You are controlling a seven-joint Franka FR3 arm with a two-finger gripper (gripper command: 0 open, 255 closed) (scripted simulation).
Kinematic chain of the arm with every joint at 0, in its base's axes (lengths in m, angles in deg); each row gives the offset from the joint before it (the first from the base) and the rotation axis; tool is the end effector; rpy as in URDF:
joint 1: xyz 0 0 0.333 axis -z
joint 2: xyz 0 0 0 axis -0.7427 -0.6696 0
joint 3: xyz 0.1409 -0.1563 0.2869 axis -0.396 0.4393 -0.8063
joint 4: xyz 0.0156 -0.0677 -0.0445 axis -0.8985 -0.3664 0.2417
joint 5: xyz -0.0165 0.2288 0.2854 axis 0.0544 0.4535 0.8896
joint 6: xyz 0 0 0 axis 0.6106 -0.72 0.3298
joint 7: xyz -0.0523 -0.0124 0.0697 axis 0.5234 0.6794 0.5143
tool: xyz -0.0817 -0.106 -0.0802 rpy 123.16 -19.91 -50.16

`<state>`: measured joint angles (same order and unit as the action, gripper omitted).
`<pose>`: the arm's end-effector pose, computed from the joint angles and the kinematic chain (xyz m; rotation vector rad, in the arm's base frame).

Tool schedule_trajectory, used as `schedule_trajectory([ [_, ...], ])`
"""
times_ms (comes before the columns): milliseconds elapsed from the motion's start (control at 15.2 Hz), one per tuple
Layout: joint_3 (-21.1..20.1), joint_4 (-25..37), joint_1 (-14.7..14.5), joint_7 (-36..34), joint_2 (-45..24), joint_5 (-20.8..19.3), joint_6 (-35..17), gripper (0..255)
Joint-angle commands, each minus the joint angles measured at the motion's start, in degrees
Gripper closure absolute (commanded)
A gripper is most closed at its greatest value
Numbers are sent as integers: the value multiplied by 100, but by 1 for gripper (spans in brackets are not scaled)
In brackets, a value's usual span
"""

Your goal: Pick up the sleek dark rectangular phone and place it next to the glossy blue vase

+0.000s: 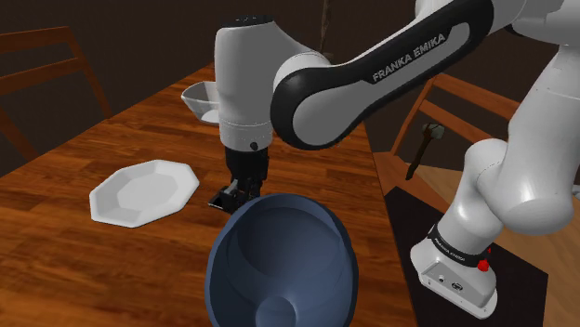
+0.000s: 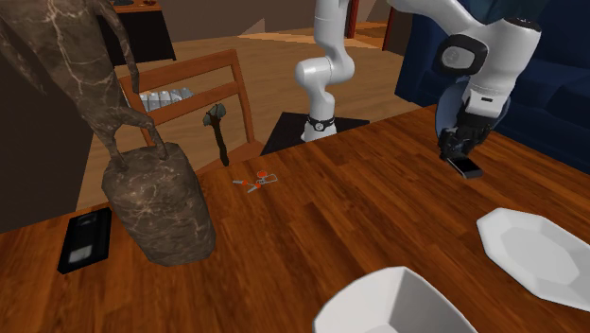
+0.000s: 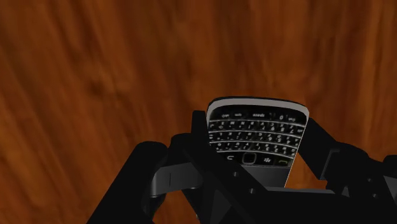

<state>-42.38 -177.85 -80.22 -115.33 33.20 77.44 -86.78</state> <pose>0.3413 0.4104 0.4018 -3.0553 -0.6710 -0.0111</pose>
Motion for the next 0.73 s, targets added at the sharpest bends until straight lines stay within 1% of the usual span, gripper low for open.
schedule_trajectory([
  [0, 0, -73, -4, -22, -72, -30, -146, 255],
  [462, 12, -305, -22, -108, -364, -156, -654, 255],
  [660, 14, -326, -25, -118, -398, -171, -707, 255],
])
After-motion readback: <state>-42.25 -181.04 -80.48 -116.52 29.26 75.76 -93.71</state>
